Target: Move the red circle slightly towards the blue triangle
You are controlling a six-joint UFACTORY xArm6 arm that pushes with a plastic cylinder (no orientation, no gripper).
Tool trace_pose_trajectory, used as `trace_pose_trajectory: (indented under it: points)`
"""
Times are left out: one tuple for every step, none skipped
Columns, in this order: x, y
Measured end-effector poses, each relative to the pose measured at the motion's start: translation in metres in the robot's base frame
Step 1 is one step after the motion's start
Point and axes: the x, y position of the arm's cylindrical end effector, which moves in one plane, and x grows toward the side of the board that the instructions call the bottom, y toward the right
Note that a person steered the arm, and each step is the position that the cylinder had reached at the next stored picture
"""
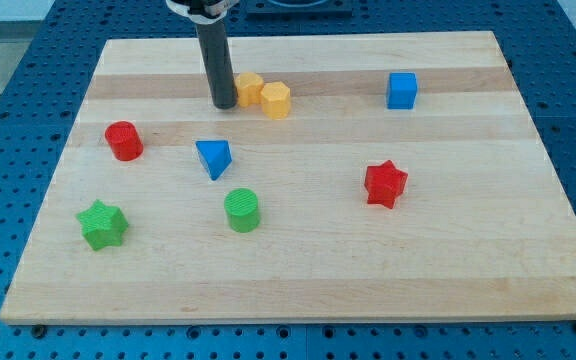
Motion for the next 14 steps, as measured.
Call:
trace_pose_trajectory:
  points:
    - [0.0, 0.002]
    - [0.0, -0.002]
    - [0.0, -0.023]
    - [0.0, -0.025]
    - [0.0, -0.03]
    - [-0.001, -0.053]
    - [-0.002, -0.062]
    - [-0.002, -0.102]
    - [-0.001, -0.123]
    - [-0.001, -0.128]
    - [0.001, -0.13]
    - [0.001, -0.132]
    - [0.001, -0.135]
    - [0.0, -0.14]
